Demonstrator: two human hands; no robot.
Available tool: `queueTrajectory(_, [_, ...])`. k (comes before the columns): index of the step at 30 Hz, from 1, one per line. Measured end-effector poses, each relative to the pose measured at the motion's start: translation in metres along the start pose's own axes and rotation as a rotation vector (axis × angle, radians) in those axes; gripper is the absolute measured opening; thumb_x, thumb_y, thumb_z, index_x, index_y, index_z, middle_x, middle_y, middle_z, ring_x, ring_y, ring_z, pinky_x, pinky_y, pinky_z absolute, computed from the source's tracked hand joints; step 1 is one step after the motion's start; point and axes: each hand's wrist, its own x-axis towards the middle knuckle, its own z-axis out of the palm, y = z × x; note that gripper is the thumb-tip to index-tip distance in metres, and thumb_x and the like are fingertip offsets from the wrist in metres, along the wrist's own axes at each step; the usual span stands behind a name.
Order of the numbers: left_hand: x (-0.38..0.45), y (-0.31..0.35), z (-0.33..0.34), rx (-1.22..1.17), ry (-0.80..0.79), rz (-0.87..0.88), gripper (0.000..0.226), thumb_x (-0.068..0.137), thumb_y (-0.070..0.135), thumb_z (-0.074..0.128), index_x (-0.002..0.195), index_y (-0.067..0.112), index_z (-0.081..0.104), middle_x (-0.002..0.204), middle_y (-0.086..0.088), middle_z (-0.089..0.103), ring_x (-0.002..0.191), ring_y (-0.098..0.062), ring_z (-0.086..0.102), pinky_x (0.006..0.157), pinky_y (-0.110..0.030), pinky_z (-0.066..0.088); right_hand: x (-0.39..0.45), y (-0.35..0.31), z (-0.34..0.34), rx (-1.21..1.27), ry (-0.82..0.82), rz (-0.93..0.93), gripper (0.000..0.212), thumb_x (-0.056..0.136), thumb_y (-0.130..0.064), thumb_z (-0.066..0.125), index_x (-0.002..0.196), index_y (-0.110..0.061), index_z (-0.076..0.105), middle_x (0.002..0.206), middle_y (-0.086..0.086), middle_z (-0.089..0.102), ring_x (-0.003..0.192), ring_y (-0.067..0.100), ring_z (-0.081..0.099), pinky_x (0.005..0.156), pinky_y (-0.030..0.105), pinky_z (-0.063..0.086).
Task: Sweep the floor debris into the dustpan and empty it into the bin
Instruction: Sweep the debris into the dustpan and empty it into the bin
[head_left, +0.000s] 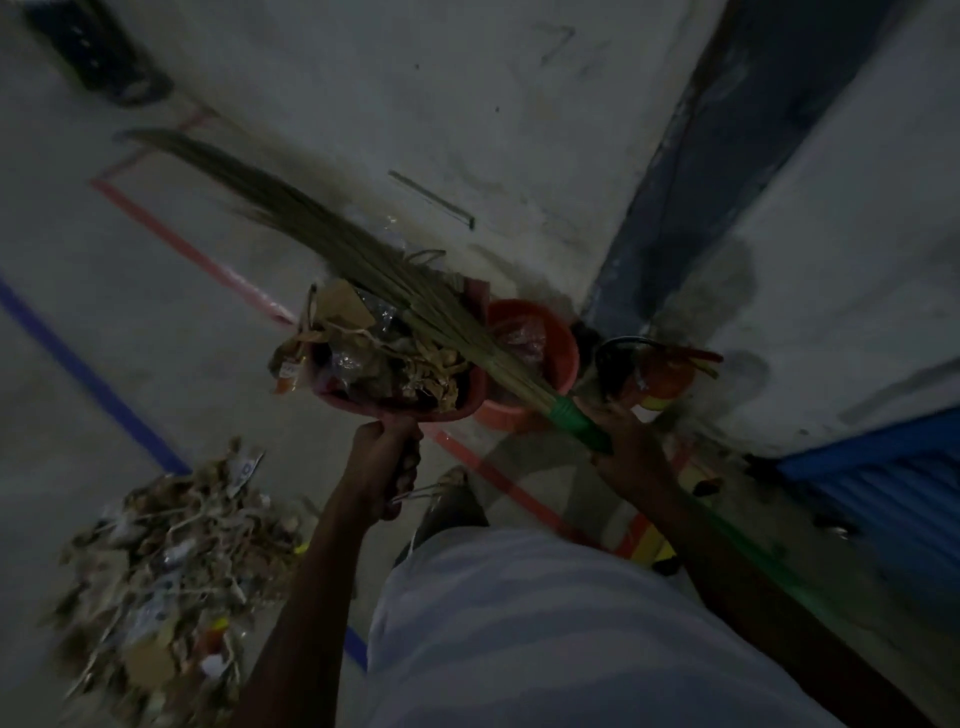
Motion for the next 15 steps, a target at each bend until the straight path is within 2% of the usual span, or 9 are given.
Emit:
queueTrajectory(4, [0.065,0.04,-0.007,0.1,-0.103,-0.05,0.03,0.091,0.01,0.053,0.064,0.013,0.041,0.051,-0.003,0.03,0.039,-0.012,0.021,0.042,-0.019,0.018,0.032,-0.017,0.01,0.073,0.013,0.198,0.069,0.07,-0.015,0.057,0.138,-0.004,0.054,0.13,0.024,0.057,0.119,0.042,0.053,0.087,0.035,0.042])
queueTrajectory(7, [0.112,0.064,-0.012,0.175,-0.187,-0.095,0.033,0.094,0.011,0.052,0.063,0.013,0.042,0.05,-0.002,0.031,0.037,-0.012,0.021,0.042,-0.017,0.018,0.051,-0.027,0.021,0.114,0.015,0.308,0.066,0.08,-0.013,0.062,0.145,-0.009,0.046,0.146,0.021,0.046,0.133,0.041,0.043,0.102,0.041,0.04])
queueTrajectory(9, [0.141,0.073,-0.016,0.233,-0.247,-0.135,0.036,0.096,0.013,0.052,0.061,0.014,0.042,0.05,-0.002,0.032,0.035,-0.012,0.023,0.04,-0.017,0.02,0.059,-0.03,0.031,0.089,-0.014,0.399,0.071,0.086,-0.005,0.066,0.15,-0.015,0.038,0.152,0.016,0.04,0.137,0.037,0.039,0.103,0.041,0.04])
queueTrajectory(11, [0.168,0.08,-0.017,0.286,-0.312,-0.174,0.037,0.096,0.013,0.053,0.061,0.014,0.041,0.051,-0.002,0.032,0.034,-0.013,0.024,0.039,-0.017,0.021,0.064,-0.033,0.039,0.075,-0.025,0.446,0.071,0.085,-0.007,0.068,0.15,-0.015,0.04,0.148,0.016,0.043,0.13,0.036,0.046,0.095,0.038,0.043])
queueTrajectory(13, [0.193,0.087,-0.013,0.327,-0.362,-0.221,0.037,0.097,0.013,0.054,0.061,0.014,0.042,0.05,-0.001,0.032,0.034,-0.012,0.024,0.039,-0.018,0.022,0.068,-0.034,0.043,0.06,-0.055,0.473,0.069,0.082,-0.016,0.065,0.147,-0.016,0.043,0.136,0.02,0.05,0.113,0.039,0.057,0.08,0.035,0.047])
queueTrajectory(15, [0.217,0.092,-0.004,0.351,-0.403,-0.266,0.037,0.099,0.018,0.055,0.063,0.014,0.045,0.047,0.001,0.032,0.034,-0.011,0.025,0.039,-0.019,0.022,0.075,-0.03,0.044,-0.004,-0.093,0.494,0.073,0.081,-0.012,0.064,0.149,-0.017,0.039,0.131,0.02,0.049,0.099,0.041,0.059,0.068,0.037,0.047])
